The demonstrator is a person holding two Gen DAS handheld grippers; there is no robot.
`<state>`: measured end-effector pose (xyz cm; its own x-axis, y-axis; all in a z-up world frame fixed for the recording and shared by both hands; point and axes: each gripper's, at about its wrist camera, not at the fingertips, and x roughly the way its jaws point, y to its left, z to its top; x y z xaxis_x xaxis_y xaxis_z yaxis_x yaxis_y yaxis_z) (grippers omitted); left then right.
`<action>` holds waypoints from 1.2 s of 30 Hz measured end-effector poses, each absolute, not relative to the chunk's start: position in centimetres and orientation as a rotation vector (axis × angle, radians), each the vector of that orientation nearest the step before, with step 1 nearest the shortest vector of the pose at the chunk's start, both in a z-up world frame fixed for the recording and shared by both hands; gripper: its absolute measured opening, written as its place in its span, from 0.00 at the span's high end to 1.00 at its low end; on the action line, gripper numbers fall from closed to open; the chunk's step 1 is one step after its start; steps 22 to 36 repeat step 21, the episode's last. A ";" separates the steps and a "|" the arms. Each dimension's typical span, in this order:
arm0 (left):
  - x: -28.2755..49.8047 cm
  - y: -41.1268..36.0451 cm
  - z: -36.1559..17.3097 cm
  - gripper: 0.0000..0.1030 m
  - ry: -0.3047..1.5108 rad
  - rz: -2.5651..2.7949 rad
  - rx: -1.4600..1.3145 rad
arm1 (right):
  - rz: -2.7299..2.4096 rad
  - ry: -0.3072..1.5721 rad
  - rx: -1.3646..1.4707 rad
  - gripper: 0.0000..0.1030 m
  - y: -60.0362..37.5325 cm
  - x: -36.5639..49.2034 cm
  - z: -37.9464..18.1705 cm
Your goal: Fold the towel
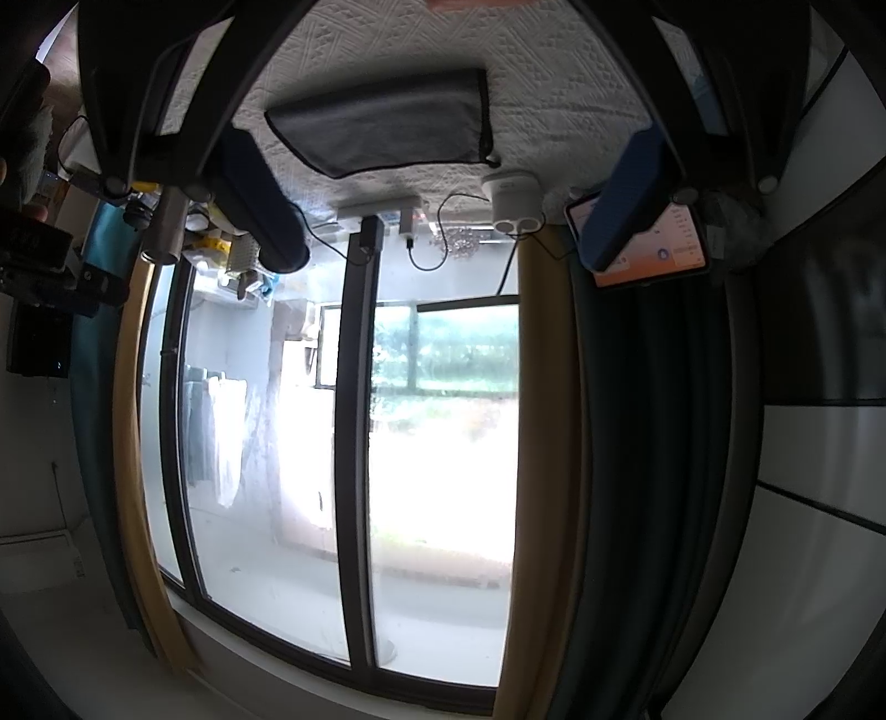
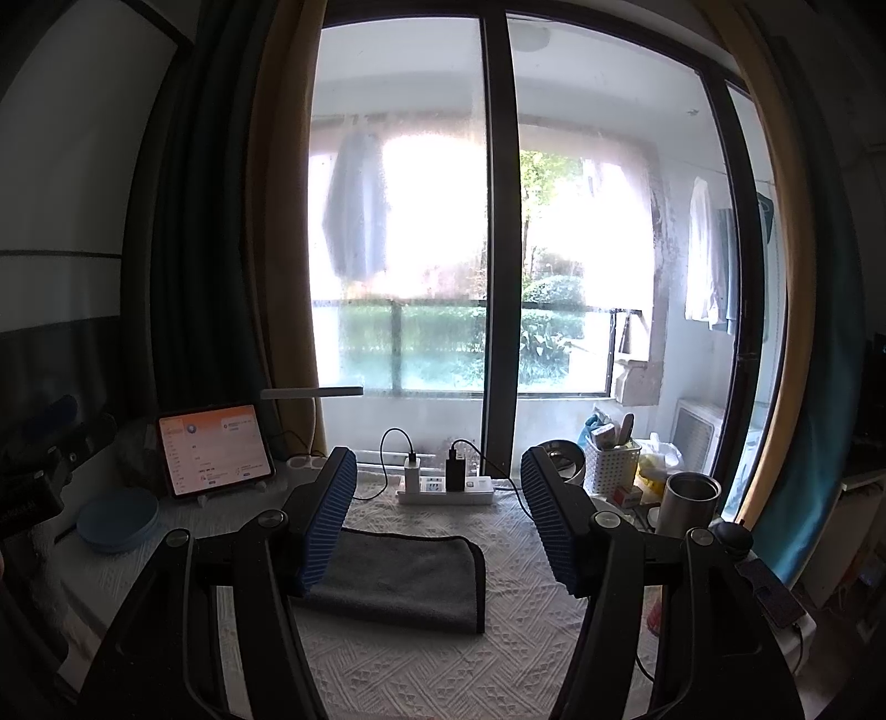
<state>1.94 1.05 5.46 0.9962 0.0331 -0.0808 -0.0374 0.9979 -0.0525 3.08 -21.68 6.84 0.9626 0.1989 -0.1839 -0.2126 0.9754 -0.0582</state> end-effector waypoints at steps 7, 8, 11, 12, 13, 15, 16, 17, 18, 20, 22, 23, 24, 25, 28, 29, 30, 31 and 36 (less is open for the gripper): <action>2.0 1.1 5.4 0.02 0.080 0.034 -0.052 | 0.211 0.180 -0.079 0.37 -21.6 3.0 6.7; 1.9 1.1 5.4 0.02 0.080 0.035 -0.052 | 0.210 0.180 -0.079 0.37 -21.6 3.0 6.7; 2.0 1.0 5.4 0.02 0.081 0.033 -0.052 | 0.210 0.181 -0.079 0.37 -21.6 3.1 6.7; 2.0 1.0 5.4 0.02 0.081 0.033 -0.051 | 0.210 0.182 -0.078 0.37 -21.6 3.0 6.7; 2.0 1.0 5.4 0.02 0.081 0.033 -0.052 | 0.210 0.183 -0.078 0.37 -21.5 3.0 6.6; 2.0 1.0 5.4 0.02 0.080 0.033 -0.050 | 0.210 0.183 -0.078 0.37 -21.5 3.0 6.5; 2.0 1.0 5.3 0.02 0.079 0.032 -0.048 | 0.211 0.183 -0.078 0.37 -21.5 3.0 6.6; 2.0 0.9 5.3 0.02 0.079 0.030 -0.047 | 0.211 0.183 -0.078 0.37 -21.5 3.0 6.6; 2.1 0.8 5.2 0.02 0.082 0.027 -0.045 | 0.211 0.183 -0.078 0.37 -21.5 3.1 6.6; 2.6 0.6 5.0 0.02 0.089 0.022 -0.037 | 0.212 0.182 -0.078 0.37 -21.5 3.1 6.5; 2.8 0.5 4.9 0.02 0.093 0.019 -0.034 | 0.214 0.183 -0.079 0.37 -21.5 3.1 6.4; 2.8 0.5 4.9 0.02 0.093 0.019 -0.034 | 0.214 0.183 -0.079 0.37 -21.5 3.1 6.4; 2.8 0.5 4.9 0.02 0.093 0.019 -0.034 | 0.214 0.183 -0.079 0.37 -21.5 3.1 6.4; 2.8 0.5 4.9 0.02 0.093 0.019 -0.034 | 0.214 0.183 -0.079 0.37 -21.5 3.1 6.4; 2.8 0.5 4.9 0.02 0.093 0.019 -0.034 | 0.214 0.183 -0.079 0.37 -21.5 3.1 6.4; 2.8 0.5 4.9 0.02 0.093 0.019 -0.034 | 0.214 0.183 -0.079 0.37 -21.5 3.1 6.4; 2.8 0.5 4.9 0.02 0.093 0.019 -0.034 | 0.214 0.183 -0.079 0.37 -21.5 3.1 6.4; 2.8 0.5 4.9 0.02 0.093 0.019 -0.034 | 0.214 0.183 -0.079 0.37 -21.5 3.1 6.4; 2.8 0.5 4.9 0.02 0.093 0.019 -0.034 | 0.214 0.183 -0.079 0.37 -21.5 3.1 6.4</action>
